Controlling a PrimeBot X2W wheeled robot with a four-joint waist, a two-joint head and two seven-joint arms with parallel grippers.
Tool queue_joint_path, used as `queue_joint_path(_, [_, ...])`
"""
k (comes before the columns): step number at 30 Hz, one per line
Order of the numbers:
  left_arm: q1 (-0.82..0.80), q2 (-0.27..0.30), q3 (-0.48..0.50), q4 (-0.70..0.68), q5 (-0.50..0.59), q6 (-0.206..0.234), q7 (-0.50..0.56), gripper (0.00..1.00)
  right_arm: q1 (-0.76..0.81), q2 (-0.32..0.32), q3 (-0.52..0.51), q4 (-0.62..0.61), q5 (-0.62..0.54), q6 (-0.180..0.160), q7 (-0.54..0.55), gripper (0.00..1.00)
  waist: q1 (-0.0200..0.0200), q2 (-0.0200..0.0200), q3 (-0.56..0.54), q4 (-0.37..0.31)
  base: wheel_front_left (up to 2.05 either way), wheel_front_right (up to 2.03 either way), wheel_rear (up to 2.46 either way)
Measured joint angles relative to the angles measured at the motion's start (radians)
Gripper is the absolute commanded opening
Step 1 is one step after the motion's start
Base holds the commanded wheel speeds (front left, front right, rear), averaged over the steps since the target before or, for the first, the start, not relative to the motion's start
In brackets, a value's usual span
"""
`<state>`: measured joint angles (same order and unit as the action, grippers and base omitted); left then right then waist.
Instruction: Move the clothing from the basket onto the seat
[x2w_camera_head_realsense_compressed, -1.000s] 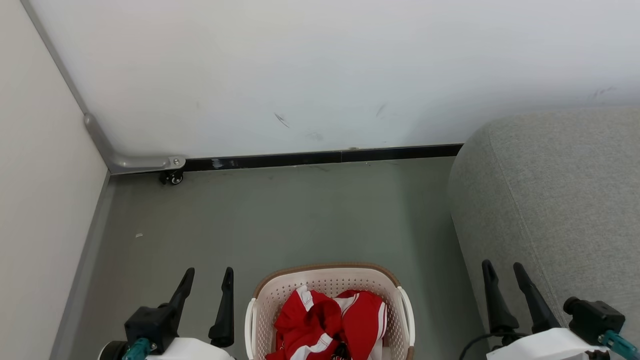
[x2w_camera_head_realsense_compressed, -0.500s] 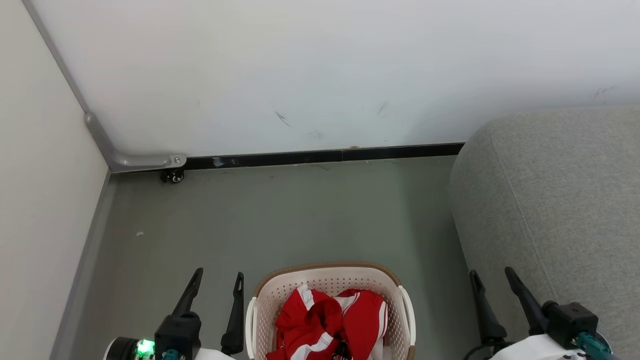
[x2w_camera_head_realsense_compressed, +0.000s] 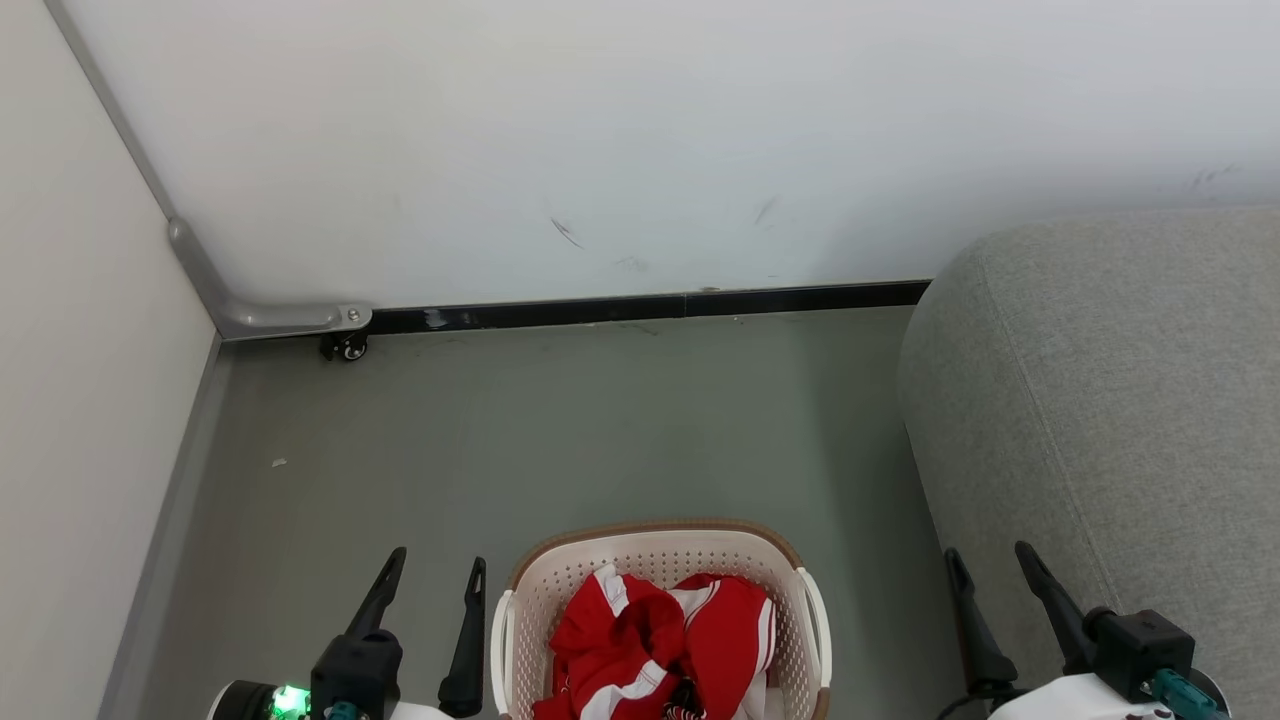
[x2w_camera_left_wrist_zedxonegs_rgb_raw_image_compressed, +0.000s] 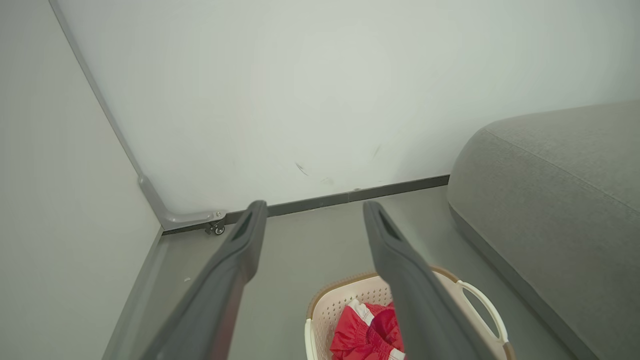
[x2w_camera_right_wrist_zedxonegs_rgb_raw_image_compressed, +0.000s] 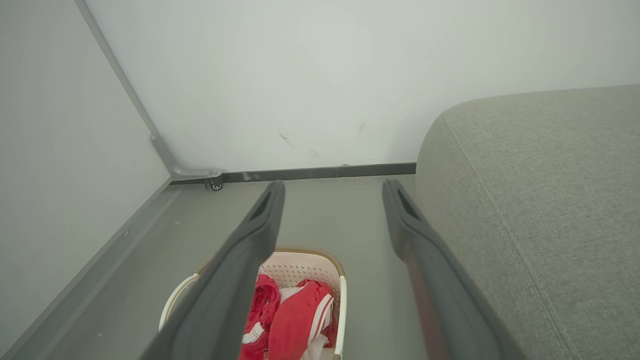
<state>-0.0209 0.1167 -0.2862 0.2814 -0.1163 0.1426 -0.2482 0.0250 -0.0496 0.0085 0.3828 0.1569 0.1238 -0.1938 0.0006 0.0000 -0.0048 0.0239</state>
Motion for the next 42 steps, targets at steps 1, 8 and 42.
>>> queue_joint_path(1, [0.0, 0.0, 0.001, 0.003, 0.0, 0.002, 0.0, 1.0, 0.0, 0.0, 0.0, 0.001, 0.0, 0.0, 0.0, 1.0, 0.0, 0.0, 0.0, 0.0, 0.0, 0.0, 0.0])
queue_joint_path(8, [-0.001, -0.002, 0.01, 0.011, -0.003, 0.002, 0.0, 1.0, -0.001, 0.002, -0.002, 0.009, 0.0, 0.0, -0.001, 1.0, -0.0001, 0.0, 0.005, 0.0, 0.0, 0.0, 0.0])
queue_joint_path(42, [-0.113, -0.002, 0.042, 0.026, 0.006, -0.004, -0.001, 1.0, -0.086, 0.003, 0.007, -0.054, -0.016, 0.0, -0.019, 1.0, -0.0003, 0.0, 0.119, -0.015, 0.0, 0.0, 0.0])
